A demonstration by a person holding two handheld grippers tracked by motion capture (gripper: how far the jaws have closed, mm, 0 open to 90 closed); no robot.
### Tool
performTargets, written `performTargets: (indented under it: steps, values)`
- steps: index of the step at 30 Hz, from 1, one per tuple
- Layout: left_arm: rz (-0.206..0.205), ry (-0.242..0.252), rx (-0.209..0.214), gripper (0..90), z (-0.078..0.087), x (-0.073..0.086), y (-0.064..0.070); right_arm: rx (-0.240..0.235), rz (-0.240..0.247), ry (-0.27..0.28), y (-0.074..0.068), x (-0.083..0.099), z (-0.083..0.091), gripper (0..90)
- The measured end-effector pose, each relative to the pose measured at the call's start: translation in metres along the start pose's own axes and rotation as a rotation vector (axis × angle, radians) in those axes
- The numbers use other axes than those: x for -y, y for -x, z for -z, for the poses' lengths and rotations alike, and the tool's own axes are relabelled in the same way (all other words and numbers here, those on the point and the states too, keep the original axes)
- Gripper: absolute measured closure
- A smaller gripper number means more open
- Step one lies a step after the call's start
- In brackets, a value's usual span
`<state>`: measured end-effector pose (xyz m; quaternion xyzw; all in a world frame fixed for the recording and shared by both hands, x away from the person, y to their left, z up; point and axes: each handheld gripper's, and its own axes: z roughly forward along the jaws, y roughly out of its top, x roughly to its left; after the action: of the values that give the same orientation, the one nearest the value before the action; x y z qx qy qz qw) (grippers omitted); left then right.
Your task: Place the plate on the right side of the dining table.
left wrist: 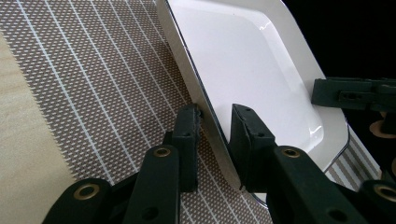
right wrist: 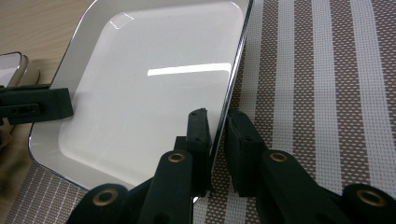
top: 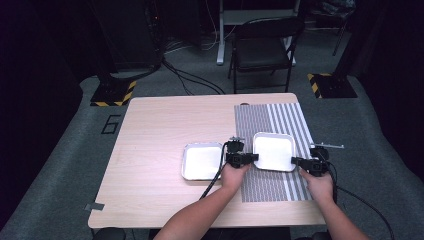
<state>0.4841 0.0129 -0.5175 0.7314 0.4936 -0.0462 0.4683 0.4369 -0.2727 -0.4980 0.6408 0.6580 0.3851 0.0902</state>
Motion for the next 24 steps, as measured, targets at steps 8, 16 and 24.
performTargets:
  steps: [8, 16, 24]
  values:
    - [0.004, -0.013, -0.008, 71.2, -0.009, -0.001, -0.001, 0.014, -0.005, -0.004, 0.006, -0.007, -0.006, 80.7]
    - [0.005, -0.021, -0.011, 70.7, -0.013, -0.001, -0.002, 0.028, -0.027, 0.000, 0.010, -0.011, -0.011, 80.9]
    - [0.016, -0.019, -0.010, 70.4, -0.015, 0.000, -0.002, 0.035, -0.035, -0.006, 0.010, -0.012, -0.014, 80.9]
